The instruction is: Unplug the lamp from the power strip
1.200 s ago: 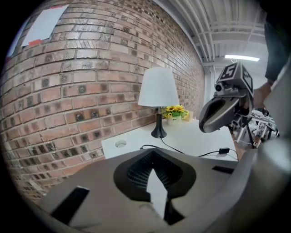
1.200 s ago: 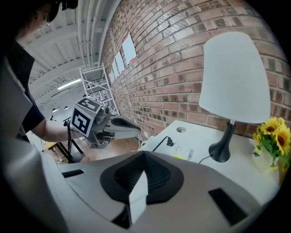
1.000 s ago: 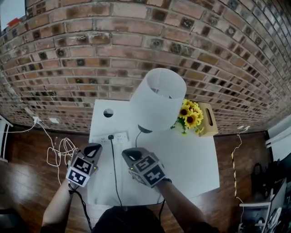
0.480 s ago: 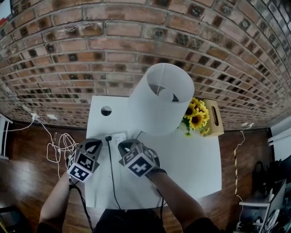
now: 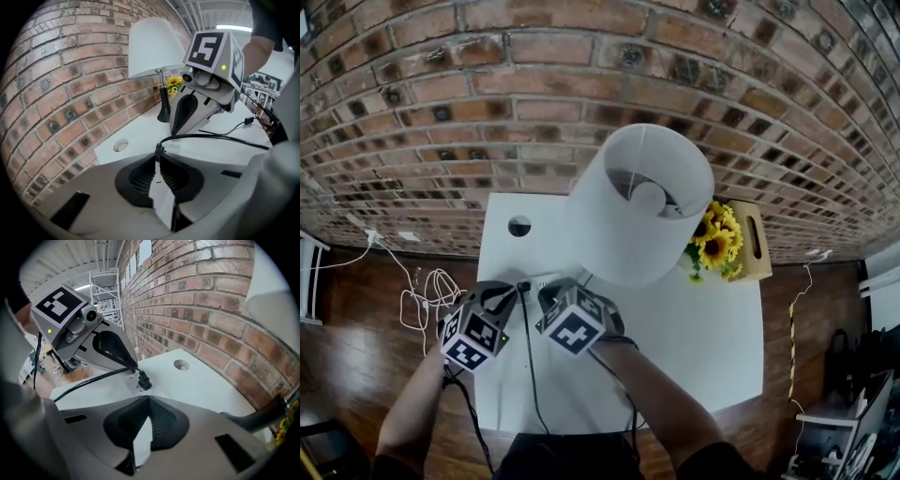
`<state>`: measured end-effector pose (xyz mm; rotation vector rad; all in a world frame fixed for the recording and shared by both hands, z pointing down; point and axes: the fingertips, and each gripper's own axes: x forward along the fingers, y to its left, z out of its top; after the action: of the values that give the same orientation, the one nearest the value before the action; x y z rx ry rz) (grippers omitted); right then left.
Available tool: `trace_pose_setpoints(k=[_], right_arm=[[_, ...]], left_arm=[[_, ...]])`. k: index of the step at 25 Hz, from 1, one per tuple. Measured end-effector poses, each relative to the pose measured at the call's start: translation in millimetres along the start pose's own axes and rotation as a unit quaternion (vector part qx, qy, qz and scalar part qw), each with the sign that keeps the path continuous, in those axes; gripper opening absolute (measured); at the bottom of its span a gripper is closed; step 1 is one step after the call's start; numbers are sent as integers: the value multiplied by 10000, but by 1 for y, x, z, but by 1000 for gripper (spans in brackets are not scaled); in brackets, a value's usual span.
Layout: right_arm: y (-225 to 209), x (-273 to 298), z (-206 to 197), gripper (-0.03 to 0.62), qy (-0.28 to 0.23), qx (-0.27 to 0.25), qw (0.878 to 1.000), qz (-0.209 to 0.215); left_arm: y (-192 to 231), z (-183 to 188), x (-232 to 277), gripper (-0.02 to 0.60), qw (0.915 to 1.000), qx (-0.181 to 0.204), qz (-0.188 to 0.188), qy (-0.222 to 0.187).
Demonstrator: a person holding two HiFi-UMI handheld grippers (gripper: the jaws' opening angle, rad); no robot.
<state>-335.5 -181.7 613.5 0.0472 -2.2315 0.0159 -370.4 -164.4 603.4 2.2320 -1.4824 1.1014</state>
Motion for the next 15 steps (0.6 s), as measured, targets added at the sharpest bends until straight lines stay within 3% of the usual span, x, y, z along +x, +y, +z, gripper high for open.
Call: trace_pose_setpoints(k=[3,10,15], right_arm=[[-3,4,0,-3,-49,83,9999,-56],[-5,11,-2,-3,80,-79,9999,-109],[0,16,-1,-3,146,-129,9998,-10]], left_arm=[[-3,-1,4,124,9999,33,-93,27],[-3,7,18,124,9987,511,-25,-6],[-5,6,27,124,9987,489,-119,2]])
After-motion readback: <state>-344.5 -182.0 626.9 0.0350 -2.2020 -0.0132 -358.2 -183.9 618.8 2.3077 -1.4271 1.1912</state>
